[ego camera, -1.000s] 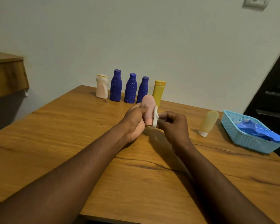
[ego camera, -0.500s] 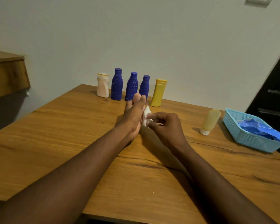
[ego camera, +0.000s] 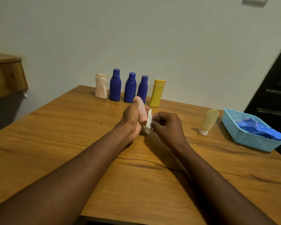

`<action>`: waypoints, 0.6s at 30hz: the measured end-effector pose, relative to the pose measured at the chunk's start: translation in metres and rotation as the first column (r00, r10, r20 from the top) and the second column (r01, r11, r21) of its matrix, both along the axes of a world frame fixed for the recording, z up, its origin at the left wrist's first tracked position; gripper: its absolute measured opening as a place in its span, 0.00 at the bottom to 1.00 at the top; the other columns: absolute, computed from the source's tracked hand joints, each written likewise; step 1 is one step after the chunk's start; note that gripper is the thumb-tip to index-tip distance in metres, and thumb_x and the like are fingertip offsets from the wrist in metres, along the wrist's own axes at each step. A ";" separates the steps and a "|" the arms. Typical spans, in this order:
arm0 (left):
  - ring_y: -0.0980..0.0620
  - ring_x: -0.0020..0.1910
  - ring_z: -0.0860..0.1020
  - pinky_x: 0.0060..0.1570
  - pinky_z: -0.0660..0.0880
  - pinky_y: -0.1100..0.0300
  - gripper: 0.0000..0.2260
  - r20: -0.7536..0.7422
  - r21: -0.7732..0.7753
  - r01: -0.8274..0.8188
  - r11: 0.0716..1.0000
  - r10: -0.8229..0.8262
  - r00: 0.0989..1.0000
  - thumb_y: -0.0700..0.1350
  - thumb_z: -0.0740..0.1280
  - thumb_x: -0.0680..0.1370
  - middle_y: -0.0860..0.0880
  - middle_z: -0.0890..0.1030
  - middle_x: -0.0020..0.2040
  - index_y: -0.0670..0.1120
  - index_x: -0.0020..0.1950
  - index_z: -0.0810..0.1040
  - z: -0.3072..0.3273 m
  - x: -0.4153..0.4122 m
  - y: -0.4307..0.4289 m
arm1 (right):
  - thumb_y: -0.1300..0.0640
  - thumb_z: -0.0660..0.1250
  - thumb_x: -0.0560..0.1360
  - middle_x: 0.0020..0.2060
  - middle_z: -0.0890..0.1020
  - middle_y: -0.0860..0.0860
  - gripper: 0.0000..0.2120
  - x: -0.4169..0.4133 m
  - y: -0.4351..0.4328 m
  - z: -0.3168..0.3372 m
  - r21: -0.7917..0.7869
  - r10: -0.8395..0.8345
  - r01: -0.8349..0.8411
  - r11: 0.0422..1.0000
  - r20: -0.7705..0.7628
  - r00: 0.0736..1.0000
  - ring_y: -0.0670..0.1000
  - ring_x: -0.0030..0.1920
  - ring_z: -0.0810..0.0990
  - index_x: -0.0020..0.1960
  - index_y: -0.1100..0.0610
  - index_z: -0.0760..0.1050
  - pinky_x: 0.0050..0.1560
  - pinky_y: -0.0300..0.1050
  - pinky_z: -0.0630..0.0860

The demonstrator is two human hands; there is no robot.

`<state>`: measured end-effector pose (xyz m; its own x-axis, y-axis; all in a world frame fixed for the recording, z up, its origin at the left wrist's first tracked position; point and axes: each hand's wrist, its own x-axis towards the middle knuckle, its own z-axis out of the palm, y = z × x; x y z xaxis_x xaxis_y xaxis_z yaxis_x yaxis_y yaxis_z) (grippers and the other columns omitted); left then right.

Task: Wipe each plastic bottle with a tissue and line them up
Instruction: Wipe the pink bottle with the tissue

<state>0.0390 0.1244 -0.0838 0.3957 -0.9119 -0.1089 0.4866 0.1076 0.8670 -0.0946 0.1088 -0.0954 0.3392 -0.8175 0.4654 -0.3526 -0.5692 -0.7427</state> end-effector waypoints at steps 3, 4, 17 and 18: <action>0.47 0.52 0.82 0.65 0.77 0.45 0.14 -0.045 0.006 -0.021 1.000 0.021 0.999 0.53 0.57 0.87 0.43 0.83 0.54 0.45 0.51 0.75 0.003 0.001 -0.001 | 0.63 0.70 0.74 0.43 0.85 0.47 0.08 0.003 0.004 0.001 -0.043 -0.006 0.006 0.999 -0.013 1.000 0.45 0.45 0.83 0.51 0.55 0.84 0.50 0.53 0.82; 0.46 0.54 0.82 0.66 0.77 0.45 0.14 -0.056 0.008 -0.027 1.000 0.028 0.998 0.53 0.58 0.87 0.42 0.83 0.55 0.45 0.51 0.75 0.004 0.002 -0.002 | 0.63 0.70 0.74 0.43 0.85 0.47 0.08 0.003 0.006 0.002 -0.073 -0.007 0.006 0.997 -0.014 1.000 0.45 0.45 0.83 0.52 0.55 0.84 0.50 0.51 0.82; 0.51 0.45 0.82 0.37 0.78 0.59 0.17 -0.109 0.025 0.243 0.970 -0.239 0.965 0.48 0.58 0.87 0.44 0.83 0.53 0.44 0.73 0.74 0.006 -0.014 0.016 | 0.66 0.72 0.73 0.48 0.82 0.51 0.09 -0.002 0.010 0.014 -0.375 -0.081 0.059 0.925 -0.042 0.996 0.46 0.47 0.79 0.52 0.57 0.84 0.47 0.42 0.79; 0.51 0.45 0.82 0.39 0.78 0.58 0.17 -0.108 0.024 0.272 0.962 -0.268 0.957 0.49 0.58 0.87 0.44 0.83 0.53 0.44 0.72 0.74 0.006 -0.016 0.016 | 0.66 0.72 0.73 0.48 0.82 0.51 0.09 -0.004 0.008 0.015 -0.377 -0.095 0.077 0.923 -0.029 0.995 0.46 0.47 0.79 0.52 0.58 0.84 0.47 0.42 0.79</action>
<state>0.0234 0.1408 -0.0782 0.1207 -0.9776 -0.1725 0.5797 -0.0717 0.8117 -0.0982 0.1167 -0.0804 0.3041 -0.6133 0.7290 -0.4410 -0.7689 -0.4629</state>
